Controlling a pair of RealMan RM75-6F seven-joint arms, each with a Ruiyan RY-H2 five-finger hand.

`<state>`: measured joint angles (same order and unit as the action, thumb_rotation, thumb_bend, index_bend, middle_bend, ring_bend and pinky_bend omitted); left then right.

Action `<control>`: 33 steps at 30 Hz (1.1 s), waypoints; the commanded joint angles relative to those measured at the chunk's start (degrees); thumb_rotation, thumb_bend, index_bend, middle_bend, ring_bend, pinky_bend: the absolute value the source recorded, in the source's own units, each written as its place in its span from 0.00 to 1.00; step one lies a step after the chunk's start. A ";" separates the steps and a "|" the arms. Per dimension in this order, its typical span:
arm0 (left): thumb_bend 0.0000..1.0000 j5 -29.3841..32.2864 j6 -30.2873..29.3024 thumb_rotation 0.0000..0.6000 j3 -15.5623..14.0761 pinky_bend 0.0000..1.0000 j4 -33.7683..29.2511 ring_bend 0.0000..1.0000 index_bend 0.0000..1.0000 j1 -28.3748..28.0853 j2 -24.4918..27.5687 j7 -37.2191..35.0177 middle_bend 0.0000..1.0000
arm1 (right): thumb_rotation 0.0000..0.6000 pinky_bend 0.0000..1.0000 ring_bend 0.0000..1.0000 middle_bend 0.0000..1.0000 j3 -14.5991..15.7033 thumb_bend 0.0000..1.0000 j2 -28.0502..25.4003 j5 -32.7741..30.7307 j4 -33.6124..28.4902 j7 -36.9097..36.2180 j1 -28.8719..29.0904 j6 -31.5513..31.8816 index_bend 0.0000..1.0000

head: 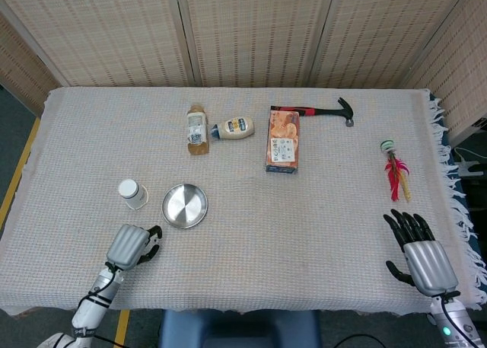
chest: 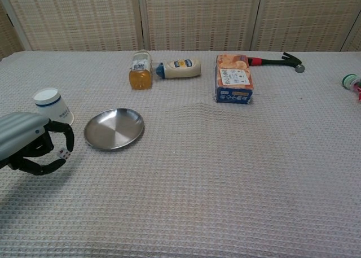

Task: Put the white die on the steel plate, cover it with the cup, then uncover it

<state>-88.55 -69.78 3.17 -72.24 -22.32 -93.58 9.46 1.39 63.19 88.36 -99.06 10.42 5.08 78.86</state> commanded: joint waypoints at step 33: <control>0.35 8.84 11.20 1.00 7.32 1.00 12.49 0.94 0.05 -15.14 -6.40 0.83 0.98 | 1.00 0.00 0.00 0.00 -1.19 0.17 0.52 -4.12 0.92 0.34 1.17 -2.38 0.00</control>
<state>-79.38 -57.06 11.31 -56.41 -38.62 -102.34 9.95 0.19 63.73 84.22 -98.14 10.78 6.25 76.49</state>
